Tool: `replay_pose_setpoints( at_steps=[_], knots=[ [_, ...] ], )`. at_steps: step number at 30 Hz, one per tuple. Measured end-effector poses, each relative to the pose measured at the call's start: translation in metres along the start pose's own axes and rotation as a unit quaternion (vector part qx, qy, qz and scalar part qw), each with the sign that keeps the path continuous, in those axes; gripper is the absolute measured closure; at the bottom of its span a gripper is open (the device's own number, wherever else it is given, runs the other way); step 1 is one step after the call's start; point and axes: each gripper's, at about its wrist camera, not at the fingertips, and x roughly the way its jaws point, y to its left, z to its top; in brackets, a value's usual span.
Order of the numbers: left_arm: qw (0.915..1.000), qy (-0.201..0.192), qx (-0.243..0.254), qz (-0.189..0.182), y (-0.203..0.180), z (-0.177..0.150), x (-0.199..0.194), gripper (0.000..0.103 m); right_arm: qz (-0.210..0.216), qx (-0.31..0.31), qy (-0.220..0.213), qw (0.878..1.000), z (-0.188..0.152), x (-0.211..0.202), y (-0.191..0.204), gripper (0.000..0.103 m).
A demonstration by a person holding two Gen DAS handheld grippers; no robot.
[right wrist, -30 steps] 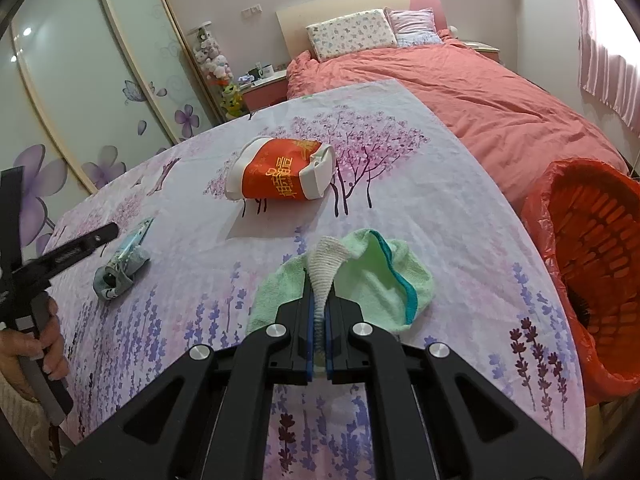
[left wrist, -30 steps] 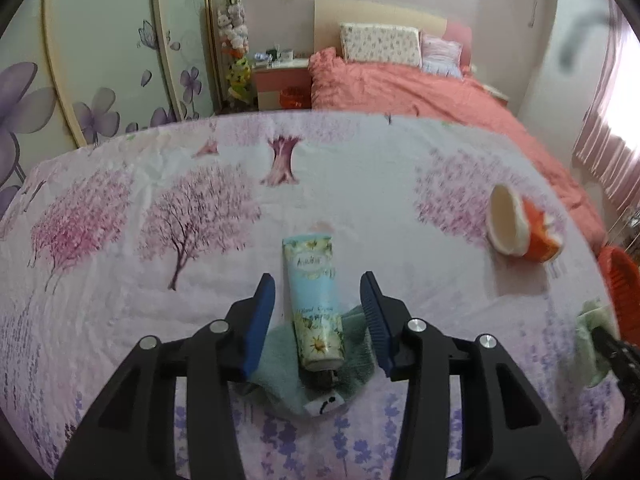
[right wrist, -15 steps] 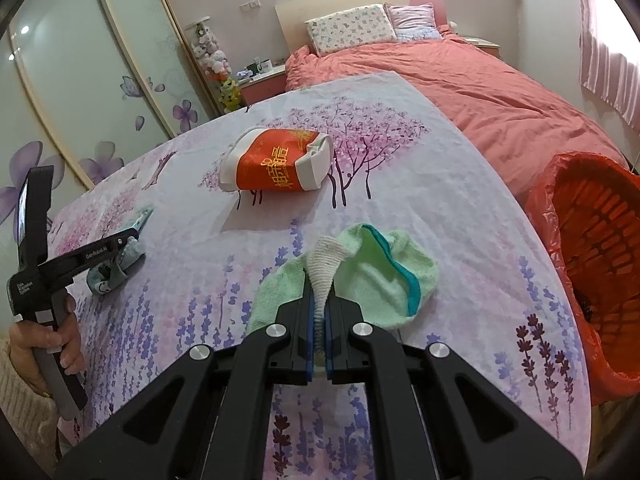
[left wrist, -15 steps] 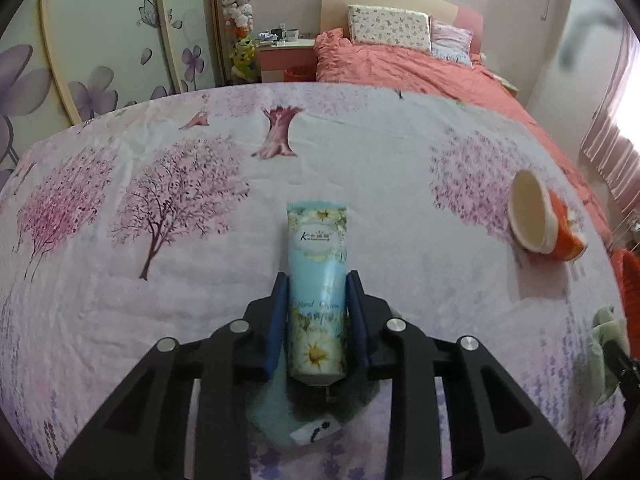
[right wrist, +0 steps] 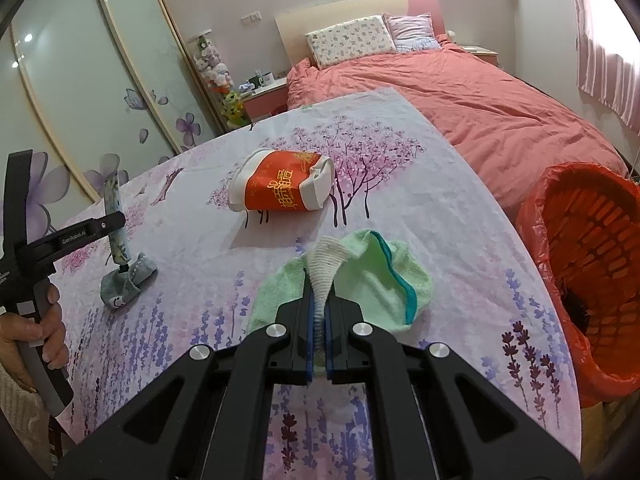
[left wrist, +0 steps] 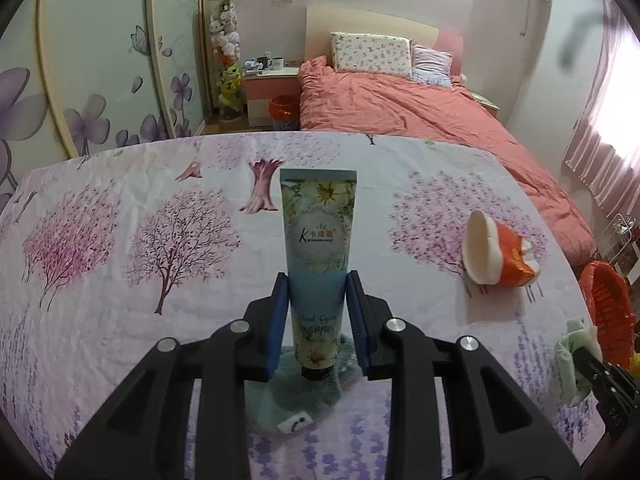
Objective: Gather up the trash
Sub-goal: 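Lift the cream tube with the left tool, leaving the grey sock on the bed, then carry the tube and green sock into the orange basket and open both tools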
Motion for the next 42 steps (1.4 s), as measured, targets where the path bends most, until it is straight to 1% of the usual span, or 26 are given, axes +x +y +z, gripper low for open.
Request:
replay_pose_setpoints(
  at_steps=[7,16,21,23,25,28,31,34,36,38,42],
  knots=[
    [0.9996,0.005,0.013,-0.026,-0.022,0.0,0.0,0.074,-0.004,0.004,0.004,1.0,0.0,0.004,-0.004,0.099],
    [0.996,-0.011,0.036,-0.081,-0.062,0.001,-0.016,0.074,-0.01,0.014,-0.004,1.0,0.004,0.001,-0.017,0.099],
    [0.9927,0.006,0.066,-0.101,-0.085,-0.014,-0.018,0.074,-0.012,0.017,0.003,1.0,0.0,0.004,-0.02,0.099],
    [0.9918,0.017,0.076,-0.102,-0.089,-0.023,-0.013,0.074,-0.013,0.017,0.005,1.0,-0.002,0.005,-0.021,0.099],
    [0.9915,0.031,0.084,-0.095,-0.093,-0.03,-0.004,0.074,-0.015,0.017,0.006,1.0,-0.002,0.005,-0.022,0.099],
    [0.9918,0.05,0.08,-0.086,-0.093,-0.036,0.012,0.074,-0.017,0.018,0.009,1.0,-0.003,0.008,-0.023,0.099],
    [0.9927,0.061,0.064,-0.082,-0.091,-0.039,0.028,0.073,-0.02,0.018,0.013,1.0,-0.004,0.011,-0.024,0.099],
    [0.9932,0.075,0.038,-0.081,-0.085,-0.043,0.04,0.073,-0.022,0.018,0.017,0.999,-0.005,0.014,-0.024,0.099],
    [0.9933,0.073,0.033,-0.083,-0.079,-0.048,0.038,0.069,-0.022,0.016,0.019,0.999,-0.006,0.014,-0.025,0.099],
    [0.9941,0.066,0.04,-0.077,-0.076,-0.053,0.031,0.064,-0.023,0.016,0.021,0.999,-0.007,0.015,-0.026,0.099],
    [0.9941,0.056,0.058,-0.073,-0.077,-0.067,0.018,0.064,-0.024,0.018,0.024,0.999,-0.007,0.017,-0.027,0.099]
  ],
)
